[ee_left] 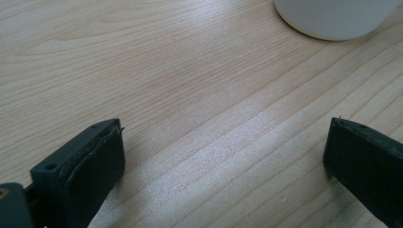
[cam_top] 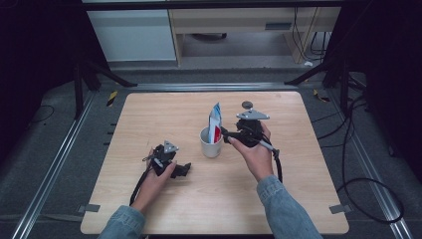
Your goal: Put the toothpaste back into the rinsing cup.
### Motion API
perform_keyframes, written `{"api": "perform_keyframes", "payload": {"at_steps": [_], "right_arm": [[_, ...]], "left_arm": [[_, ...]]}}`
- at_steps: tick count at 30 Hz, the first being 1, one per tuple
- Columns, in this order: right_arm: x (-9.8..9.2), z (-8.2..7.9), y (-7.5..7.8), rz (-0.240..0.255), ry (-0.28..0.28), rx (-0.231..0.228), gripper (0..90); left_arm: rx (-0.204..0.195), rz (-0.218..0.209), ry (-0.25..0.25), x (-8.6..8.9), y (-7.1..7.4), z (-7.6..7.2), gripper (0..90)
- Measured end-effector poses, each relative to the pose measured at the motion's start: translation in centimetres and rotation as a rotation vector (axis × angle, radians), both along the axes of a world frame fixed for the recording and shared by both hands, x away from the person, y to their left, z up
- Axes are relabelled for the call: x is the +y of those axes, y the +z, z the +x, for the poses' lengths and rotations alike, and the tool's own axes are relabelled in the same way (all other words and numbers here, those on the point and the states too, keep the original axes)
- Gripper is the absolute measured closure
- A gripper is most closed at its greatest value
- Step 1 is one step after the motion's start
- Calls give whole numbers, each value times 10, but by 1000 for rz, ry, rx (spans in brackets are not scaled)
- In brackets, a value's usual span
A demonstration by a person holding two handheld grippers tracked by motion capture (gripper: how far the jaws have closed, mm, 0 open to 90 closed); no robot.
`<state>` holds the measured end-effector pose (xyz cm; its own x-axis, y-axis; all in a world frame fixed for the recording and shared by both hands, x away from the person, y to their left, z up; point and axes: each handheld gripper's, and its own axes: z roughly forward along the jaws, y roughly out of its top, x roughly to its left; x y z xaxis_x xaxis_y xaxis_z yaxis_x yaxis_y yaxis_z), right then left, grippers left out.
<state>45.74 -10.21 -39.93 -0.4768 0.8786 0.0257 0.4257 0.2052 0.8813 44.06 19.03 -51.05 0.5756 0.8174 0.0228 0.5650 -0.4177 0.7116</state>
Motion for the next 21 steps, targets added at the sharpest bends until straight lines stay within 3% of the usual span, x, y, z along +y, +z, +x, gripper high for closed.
{"api": "perform_keyframes", "payload": {"at_steps": [21], "right_arm": [[-32,-5,14,-45,-15,4,79]], "left_arm": [[0,-1,0,0,0,0,0]]}}
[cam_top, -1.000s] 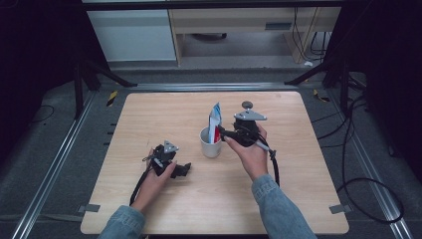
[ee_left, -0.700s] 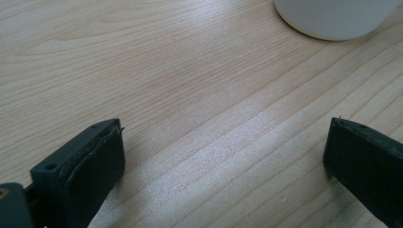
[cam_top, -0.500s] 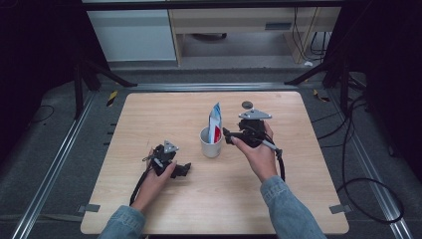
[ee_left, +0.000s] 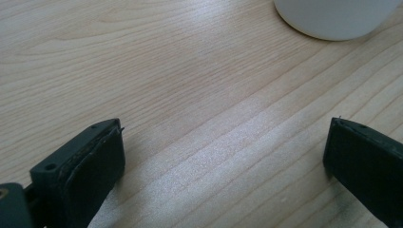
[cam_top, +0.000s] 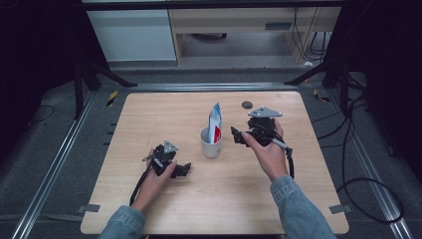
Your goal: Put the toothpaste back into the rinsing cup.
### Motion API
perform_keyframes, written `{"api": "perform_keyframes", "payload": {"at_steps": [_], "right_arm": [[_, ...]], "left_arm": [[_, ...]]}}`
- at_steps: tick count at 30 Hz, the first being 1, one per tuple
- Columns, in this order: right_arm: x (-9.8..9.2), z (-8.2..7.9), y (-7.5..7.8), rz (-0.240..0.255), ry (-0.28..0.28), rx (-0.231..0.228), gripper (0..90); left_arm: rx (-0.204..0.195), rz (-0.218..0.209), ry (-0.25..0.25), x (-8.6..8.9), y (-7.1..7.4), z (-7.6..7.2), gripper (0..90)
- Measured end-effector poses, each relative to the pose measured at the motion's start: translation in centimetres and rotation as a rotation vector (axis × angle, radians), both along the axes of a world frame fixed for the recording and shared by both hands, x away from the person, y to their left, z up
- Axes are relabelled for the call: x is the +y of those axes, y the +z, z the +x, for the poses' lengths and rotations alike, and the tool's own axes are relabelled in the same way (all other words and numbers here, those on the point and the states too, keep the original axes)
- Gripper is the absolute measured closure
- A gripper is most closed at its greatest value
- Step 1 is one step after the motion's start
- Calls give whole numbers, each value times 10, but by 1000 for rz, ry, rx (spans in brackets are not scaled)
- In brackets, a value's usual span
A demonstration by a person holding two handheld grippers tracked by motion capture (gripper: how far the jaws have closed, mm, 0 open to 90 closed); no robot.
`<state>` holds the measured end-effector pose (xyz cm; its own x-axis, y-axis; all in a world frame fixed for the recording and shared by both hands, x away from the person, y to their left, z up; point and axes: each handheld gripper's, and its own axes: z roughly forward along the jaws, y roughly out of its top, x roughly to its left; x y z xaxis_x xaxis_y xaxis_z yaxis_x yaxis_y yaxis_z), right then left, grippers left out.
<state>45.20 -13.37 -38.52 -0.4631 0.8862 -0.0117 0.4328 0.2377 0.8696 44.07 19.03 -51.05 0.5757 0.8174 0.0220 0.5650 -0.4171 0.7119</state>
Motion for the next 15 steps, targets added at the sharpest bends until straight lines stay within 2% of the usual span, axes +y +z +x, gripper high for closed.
{"api": "perform_keyframes", "payload": {"at_steps": [7,15], "right_arm": [[-20,-1,0,-13,-32,4,78],[-38,-4,-4,-65,-68,4,91]], "left_arm": [[0,0,0,0,0,0,0],[0,0,0,0,0,0,0]]}}
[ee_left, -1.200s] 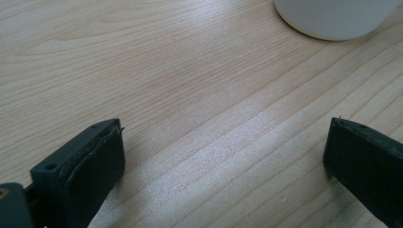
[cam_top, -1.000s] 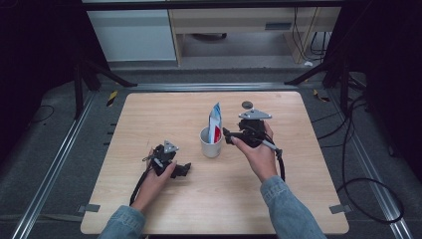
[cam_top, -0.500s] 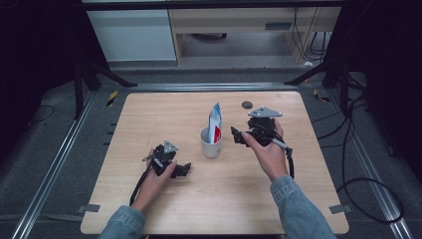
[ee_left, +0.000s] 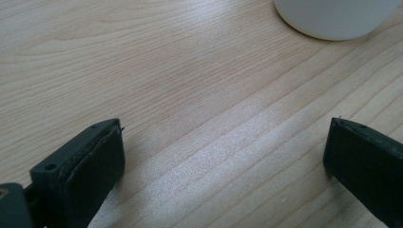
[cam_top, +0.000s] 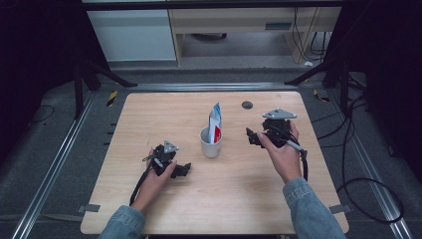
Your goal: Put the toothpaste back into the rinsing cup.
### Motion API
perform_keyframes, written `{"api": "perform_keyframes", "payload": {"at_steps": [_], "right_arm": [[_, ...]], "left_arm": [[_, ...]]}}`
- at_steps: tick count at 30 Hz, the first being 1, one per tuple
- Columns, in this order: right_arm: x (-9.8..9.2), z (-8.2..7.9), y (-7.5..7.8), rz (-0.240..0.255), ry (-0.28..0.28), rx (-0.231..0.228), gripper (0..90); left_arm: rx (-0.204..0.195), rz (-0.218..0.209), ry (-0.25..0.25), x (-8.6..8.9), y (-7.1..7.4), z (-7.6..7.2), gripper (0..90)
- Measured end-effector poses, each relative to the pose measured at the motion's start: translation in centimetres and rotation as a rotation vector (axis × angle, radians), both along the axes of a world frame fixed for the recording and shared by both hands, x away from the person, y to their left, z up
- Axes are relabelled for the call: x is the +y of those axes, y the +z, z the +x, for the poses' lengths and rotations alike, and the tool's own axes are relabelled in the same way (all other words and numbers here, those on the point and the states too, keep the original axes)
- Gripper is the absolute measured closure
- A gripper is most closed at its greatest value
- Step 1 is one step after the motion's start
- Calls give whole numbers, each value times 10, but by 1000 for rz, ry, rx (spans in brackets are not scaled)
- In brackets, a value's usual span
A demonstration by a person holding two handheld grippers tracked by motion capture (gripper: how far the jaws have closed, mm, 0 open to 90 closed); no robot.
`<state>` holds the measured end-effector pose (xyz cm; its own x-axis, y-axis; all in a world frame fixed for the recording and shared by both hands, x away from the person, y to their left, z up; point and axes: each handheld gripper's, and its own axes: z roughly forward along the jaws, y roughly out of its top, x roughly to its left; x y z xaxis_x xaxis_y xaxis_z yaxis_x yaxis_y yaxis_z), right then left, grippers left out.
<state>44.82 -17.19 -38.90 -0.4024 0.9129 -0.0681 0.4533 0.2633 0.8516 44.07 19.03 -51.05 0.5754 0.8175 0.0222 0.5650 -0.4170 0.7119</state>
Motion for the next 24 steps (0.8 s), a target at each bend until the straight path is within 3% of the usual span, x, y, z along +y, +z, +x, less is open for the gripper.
{"api": "perform_keyframes", "payload": {"at_steps": [7,11,24], "right_arm": [[-12,-4,-4,-36,-12,13,95],[-20,-7,-10,-37,-49,21,126],[-40,-18,-58,-26,-71,130,113]], "left_arm": [[0,0,0,0,0,0,0],[0,0,0,0,0,0,0],[0,0,0,0,0,0,0]]}}
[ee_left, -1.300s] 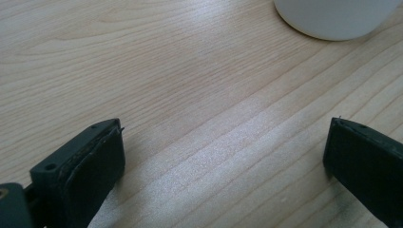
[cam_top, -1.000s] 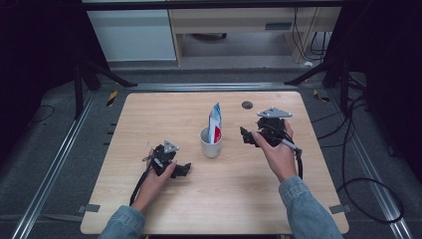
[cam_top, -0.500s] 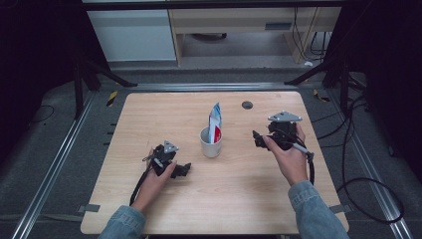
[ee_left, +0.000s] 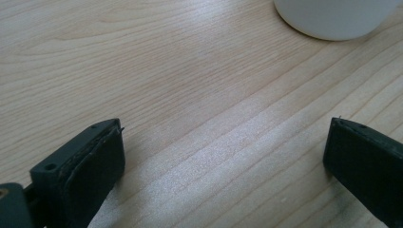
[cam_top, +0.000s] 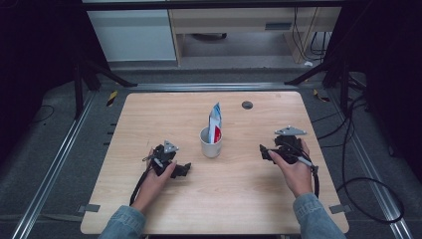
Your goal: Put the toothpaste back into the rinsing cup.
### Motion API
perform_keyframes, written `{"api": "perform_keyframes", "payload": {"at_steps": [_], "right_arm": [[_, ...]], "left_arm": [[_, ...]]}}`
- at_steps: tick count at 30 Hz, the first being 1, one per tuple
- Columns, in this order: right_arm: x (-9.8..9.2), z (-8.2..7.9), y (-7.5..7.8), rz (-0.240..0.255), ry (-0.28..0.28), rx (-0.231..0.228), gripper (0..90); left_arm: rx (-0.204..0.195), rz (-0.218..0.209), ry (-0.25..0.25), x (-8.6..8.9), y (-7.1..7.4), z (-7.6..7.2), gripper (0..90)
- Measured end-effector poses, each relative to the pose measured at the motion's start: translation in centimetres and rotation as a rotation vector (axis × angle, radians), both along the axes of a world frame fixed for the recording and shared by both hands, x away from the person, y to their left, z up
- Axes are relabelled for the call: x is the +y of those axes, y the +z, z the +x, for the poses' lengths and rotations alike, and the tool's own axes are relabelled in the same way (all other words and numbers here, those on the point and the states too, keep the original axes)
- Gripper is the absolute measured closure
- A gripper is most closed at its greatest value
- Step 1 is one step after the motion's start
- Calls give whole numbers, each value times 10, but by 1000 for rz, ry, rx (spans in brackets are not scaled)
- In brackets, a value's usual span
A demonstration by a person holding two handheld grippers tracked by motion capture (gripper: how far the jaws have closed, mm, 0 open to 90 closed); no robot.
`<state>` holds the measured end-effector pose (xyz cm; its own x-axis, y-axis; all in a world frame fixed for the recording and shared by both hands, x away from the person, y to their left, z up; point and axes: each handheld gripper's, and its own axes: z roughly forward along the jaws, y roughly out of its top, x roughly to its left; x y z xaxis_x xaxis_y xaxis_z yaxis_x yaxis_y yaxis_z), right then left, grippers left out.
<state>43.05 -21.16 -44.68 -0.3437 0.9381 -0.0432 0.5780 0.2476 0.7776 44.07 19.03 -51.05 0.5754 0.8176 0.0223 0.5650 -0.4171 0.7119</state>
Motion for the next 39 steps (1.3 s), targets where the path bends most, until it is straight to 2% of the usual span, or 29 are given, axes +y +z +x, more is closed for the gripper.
{"api": "perform_keyframes", "payload": {"at_steps": [5,8,13,17,20,27,31,35,38,39], "right_arm": [[-10,-5,-21,2,-18,53,108],[-16,-7,-29,1,-32,70,106],[-28,-5,-37,5,-73,101,100],[-36,-4,-41,21,-93,110,100],[-40,-4,-44,15,-102,116,97],[-40,-4,-51,20,-113,138,91],[-35,-3,-59,-8,-110,164,64],[-33,-4,-61,-5,-109,141,59],[-32,-8,-67,15,-96,82,46],[-32,-9,-67,18,-93,76,46]], "left_arm": [[0,0,0,0,0,0,0],[0,0,0,0,0,0,0],[0,-1,0,0,0,0,0],[0,0,0,0,0,0,0],[0,0,0,0,0,0,0],[0,0,0,0,0,0,0],[0,0,0,0,0,0,0],[0,0,0,0,0,0,0],[0,1,0,0,0,0,0],[0,1,-1,0,0,0,0]]}}
